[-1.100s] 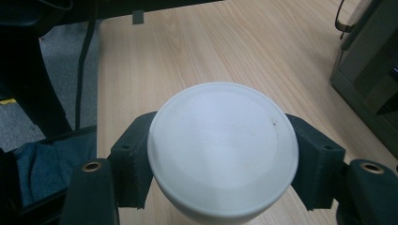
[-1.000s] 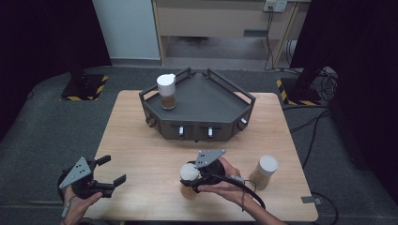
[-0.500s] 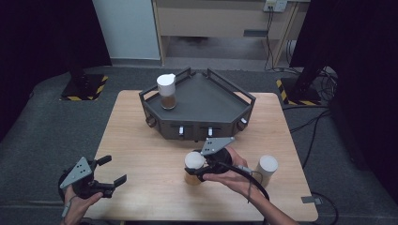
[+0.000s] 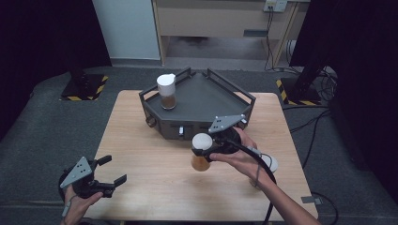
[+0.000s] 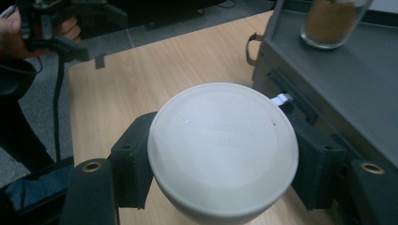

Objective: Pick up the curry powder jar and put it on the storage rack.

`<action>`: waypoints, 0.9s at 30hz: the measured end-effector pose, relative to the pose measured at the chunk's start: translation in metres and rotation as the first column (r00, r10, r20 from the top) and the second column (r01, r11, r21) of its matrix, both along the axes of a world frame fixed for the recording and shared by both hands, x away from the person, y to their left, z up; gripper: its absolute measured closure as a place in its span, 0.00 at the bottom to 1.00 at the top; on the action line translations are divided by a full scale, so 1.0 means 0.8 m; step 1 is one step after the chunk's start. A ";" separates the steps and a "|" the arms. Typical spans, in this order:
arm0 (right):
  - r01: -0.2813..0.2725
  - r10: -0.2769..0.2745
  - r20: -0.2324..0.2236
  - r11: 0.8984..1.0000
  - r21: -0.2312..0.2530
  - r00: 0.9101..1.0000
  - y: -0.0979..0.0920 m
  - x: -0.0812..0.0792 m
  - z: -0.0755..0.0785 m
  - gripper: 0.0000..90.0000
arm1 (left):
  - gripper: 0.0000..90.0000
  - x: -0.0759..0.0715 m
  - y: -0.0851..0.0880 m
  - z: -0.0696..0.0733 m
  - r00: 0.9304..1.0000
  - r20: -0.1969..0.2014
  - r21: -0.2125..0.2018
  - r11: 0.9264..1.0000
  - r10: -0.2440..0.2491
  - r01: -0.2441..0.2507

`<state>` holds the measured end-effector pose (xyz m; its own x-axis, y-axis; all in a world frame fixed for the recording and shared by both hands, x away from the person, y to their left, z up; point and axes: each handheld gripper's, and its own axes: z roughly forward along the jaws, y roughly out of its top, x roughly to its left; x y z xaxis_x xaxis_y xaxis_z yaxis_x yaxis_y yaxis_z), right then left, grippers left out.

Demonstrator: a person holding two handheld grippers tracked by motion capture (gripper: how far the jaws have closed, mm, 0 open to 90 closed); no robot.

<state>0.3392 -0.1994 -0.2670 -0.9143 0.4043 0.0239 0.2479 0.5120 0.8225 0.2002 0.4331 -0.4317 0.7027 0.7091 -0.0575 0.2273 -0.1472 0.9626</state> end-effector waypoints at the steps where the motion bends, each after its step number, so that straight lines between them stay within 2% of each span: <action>1: 0.000 0.000 0.000 1.000 0.000 1.000 0.000 0.000 0.000 0.38 | 0.01 0.000 0.000 0.000 1.000 0.000 0.000 1.000 0.000 0.000; 2: 0.009 -0.009 0.006 1.000 -0.007 1.000 -0.001 0.004 0.009 0.38 | 0.02 0.000 0.000 0.000 1.000 0.000 0.000 1.000 0.000 0.000; 6: 0.027 -0.027 0.007 1.000 -0.008 1.000 -0.004 0.010 0.023 0.38 | 0.02 0.000 0.000 0.000 1.000 0.001 -0.001 1.000 0.001 -0.001; 7: 0.037 -0.037 0.002 0.999 -0.009 0.999 -0.006 0.016 0.032 0.38 | 0.02 0.000 0.000 0.000 1.000 0.000 -0.001 1.000 0.001 -0.001; 9: 0.043 -0.043 0.004 0.999 -0.010 0.999 -0.007 0.018 0.037 0.38 | 0.02 0.000 0.000 0.000 1.000 0.000 -0.001 1.000 0.001 -0.001; 13: 0.080 -0.079 0.025 0.996 -0.034 0.997 -0.006 0.024 0.060 0.38 | 0.02 0.000 0.001 0.000 1.000 -0.001 -0.001 1.000 0.001 -0.001; 24: 0.129 -0.129 0.018 0.991 -0.016 0.991 -0.013 0.049 0.090 0.38 | 0.02 0.000 0.001 0.000 1.000 -0.001 -0.002 1.000 0.003 -0.003; 27: 0.167 -0.166 0.027 0.986 -0.018 0.986 -0.014 0.061 0.100 0.38 | 0.02 0.000 0.001 0.000 1.000 -0.002 -0.003 1.000 0.002 -0.002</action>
<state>0.3882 -0.2103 -0.1874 -0.8344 0.5512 -0.0079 0.3103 0.4814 0.8197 0.1999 0.4337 -0.4318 0.7012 0.7104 -0.0609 0.2291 -0.1436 0.9627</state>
